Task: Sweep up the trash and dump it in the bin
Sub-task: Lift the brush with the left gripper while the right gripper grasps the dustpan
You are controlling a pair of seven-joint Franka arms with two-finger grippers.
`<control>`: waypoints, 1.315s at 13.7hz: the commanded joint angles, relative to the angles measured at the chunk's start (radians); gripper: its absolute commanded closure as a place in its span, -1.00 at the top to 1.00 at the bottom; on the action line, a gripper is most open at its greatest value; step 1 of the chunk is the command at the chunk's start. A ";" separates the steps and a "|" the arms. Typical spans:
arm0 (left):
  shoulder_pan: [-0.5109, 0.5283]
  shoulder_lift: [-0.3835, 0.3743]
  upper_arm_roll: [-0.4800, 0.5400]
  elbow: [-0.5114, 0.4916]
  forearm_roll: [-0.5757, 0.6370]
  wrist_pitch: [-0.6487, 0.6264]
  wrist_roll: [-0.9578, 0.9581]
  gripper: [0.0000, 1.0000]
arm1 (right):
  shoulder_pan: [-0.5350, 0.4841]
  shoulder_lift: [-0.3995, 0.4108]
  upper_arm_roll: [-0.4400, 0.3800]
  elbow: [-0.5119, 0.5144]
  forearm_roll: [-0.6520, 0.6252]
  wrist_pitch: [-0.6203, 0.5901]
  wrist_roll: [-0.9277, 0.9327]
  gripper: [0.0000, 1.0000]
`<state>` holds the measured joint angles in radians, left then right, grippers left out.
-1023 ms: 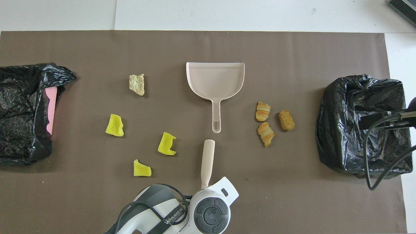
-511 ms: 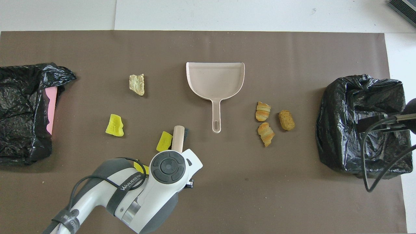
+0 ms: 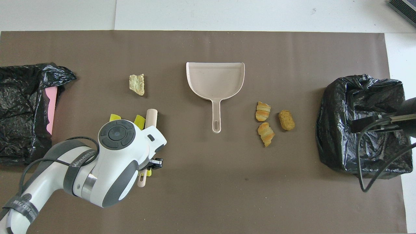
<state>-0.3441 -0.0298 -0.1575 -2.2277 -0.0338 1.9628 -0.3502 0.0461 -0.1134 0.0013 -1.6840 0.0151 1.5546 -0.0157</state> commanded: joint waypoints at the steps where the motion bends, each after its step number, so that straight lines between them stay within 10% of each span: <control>1: 0.043 -0.057 -0.011 0.023 0.018 -0.050 0.014 -1.00 | 0.059 0.087 0.006 -0.011 0.034 0.106 0.022 1.00; 9: 0.099 -0.183 -0.013 -0.004 0.018 -0.243 -0.044 -1.00 | 0.306 0.490 0.008 0.202 0.026 0.312 0.414 1.00; 18: -0.001 -0.321 -0.019 -0.133 -0.095 -0.424 0.183 -1.00 | 0.420 0.636 0.022 0.251 0.034 0.409 0.487 1.00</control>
<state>-0.3104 -0.2996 -0.1856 -2.3188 -0.0883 1.5571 -0.1929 0.4820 0.5127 0.0184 -1.4473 0.0353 1.9597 0.4756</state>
